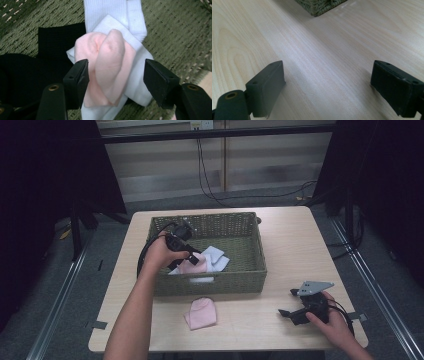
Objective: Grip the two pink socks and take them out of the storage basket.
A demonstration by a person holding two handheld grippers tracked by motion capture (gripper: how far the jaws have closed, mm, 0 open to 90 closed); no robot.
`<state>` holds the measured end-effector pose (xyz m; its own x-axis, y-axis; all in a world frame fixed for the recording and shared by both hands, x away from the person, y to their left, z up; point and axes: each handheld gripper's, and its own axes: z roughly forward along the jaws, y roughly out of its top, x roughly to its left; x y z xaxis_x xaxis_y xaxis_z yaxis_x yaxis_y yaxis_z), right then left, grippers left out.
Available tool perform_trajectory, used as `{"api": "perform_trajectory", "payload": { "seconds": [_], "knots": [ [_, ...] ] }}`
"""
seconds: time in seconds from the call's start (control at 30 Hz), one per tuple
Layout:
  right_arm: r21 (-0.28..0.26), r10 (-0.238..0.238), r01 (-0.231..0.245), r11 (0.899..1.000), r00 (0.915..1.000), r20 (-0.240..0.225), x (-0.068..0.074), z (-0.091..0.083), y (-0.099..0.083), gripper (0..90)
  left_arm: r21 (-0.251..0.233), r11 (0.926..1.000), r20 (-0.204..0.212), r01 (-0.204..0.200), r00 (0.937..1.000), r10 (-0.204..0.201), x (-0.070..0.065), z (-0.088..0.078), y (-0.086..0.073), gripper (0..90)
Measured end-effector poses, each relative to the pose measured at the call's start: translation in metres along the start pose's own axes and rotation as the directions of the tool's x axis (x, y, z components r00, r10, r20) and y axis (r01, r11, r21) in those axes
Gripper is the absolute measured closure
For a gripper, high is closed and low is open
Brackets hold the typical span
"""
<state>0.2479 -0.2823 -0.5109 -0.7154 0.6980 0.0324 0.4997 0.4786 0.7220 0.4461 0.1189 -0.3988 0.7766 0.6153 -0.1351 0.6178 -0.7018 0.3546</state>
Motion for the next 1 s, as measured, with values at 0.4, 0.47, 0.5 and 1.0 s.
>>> {"api": "perform_trajectory", "payload": {
  "seconds": [0.4,0.47,0.5,1.0],
  "knots": [
    [0.000,0.000,0.000,1.000,1.0000,0.000,0.000,0.000,0.000,11.1,0.007,0.9989,-0.015,0.047,0.9988,-0.047,0.016,0.021,-0.007,37.4],
    [0.000,0.000,0.000,1.000,1.0000,-0.001,0.000,0.000,0.000,11.1,0.024,0.9987,-0.013,0.045,0.9989,-0.045,0.017,0.024,-0.008,38.9],
    [0.000,0.000,0.000,1.000,1.0000,-0.001,0.000,0.000,0.000,11.1,0.032,0.9986,-0.019,0.042,0.9990,-0.042,0.017,0.026,-0.008,41.9],
    [-0.001,0.000,0.000,1.000,1.0000,-0.001,0.000,0.000,0.000,11.1,0.097,0.9902,0.007,0.101,0.9947,-0.102,0.010,0.005,0.000,82.6]
  ]
}}
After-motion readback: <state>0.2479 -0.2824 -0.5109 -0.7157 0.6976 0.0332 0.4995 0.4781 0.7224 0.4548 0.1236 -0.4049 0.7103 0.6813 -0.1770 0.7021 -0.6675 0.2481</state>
